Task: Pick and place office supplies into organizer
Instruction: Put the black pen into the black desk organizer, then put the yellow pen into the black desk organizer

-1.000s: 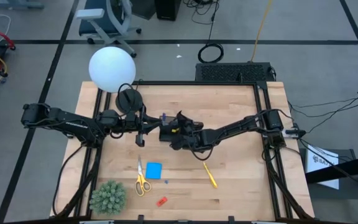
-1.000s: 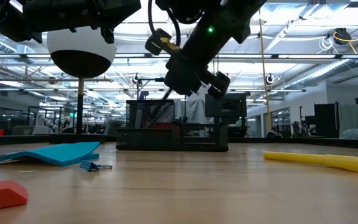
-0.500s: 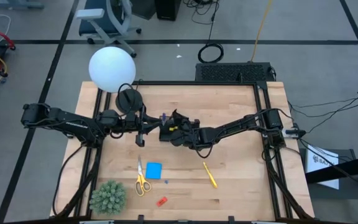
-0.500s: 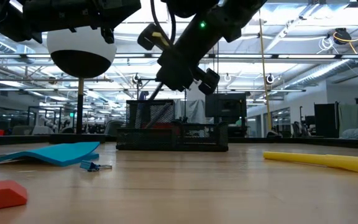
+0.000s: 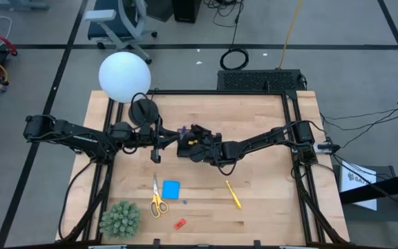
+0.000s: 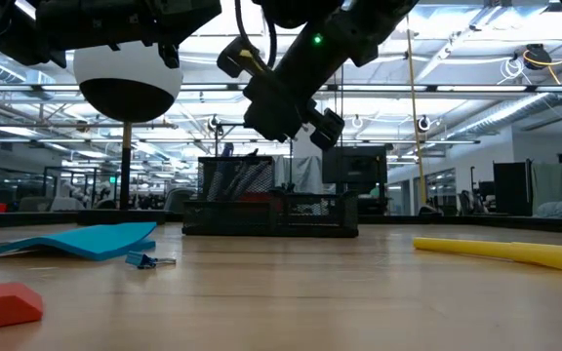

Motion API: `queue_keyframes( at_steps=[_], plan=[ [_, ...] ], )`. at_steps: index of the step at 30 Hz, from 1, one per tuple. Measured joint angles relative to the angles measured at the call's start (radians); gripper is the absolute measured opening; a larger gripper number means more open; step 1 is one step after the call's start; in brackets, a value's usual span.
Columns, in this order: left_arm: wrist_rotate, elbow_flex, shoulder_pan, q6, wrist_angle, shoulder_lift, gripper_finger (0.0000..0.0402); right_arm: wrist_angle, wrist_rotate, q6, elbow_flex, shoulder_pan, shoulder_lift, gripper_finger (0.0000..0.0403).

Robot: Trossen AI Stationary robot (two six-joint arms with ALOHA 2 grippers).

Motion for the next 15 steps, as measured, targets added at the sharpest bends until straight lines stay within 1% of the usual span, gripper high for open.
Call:
queue_keyframes(
  at_steps=[4, 7, 10, 15],
  plan=[
    [0.0, 0.0, 0.0, 0.0, 0.0, 0.0, 0.0063, 0.0, 0.004, 0.035, 0.0, 0.0, 0.0, 0.01],
    [0.0, 0.0, 0.0, 0.001, 0.0, 0.0, 0.0063, 0.002, 0.033, 0.068, 0.0, -0.001, 0.0, 0.0106],
    [0.0, 0.0, 0.0, 0.001, 0.0, 0.0, 0.0063, 0.009, 0.075, 0.117, 0.0, -0.004, -0.001, 0.0106],
    [0.0, 0.0, 0.0, 0.001, 0.0, 0.0, 0.0063, 0.007, 0.104, 0.224, 0.0, -0.013, -0.025, 0.0101]
  ],
)
